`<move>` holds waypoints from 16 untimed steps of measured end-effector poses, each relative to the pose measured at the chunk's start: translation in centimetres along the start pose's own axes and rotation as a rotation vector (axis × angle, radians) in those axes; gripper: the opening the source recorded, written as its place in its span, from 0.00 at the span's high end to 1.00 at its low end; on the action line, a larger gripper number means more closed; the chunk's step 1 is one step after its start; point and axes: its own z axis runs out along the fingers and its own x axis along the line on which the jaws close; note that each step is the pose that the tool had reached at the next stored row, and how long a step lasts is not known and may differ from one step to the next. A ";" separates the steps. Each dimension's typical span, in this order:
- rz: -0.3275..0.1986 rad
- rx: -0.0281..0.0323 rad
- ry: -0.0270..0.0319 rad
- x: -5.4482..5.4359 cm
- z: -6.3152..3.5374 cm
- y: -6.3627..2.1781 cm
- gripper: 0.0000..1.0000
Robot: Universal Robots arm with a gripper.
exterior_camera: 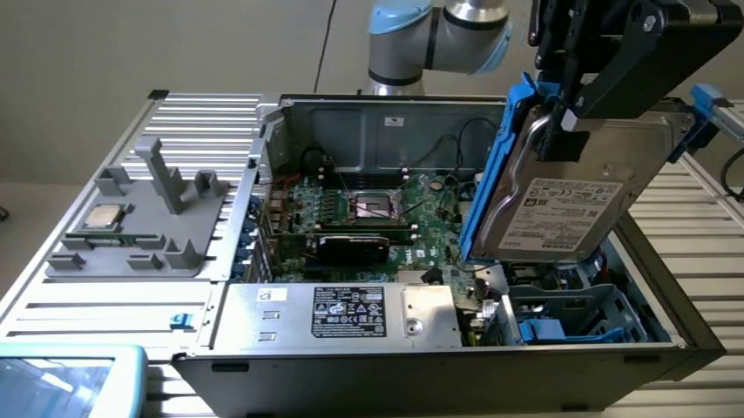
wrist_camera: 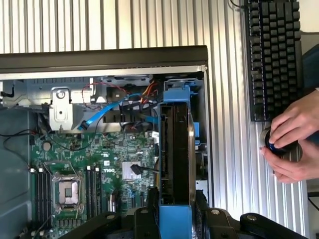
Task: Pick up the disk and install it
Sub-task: 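Pick up the disk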
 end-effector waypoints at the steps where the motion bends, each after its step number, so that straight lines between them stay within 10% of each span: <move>1: 0.000 0.0000 0.0003 -0.2 0.01 0.18 0.63; 16: 0.000 0.0005 0.0081 -2.9 0.25 3.79 0.63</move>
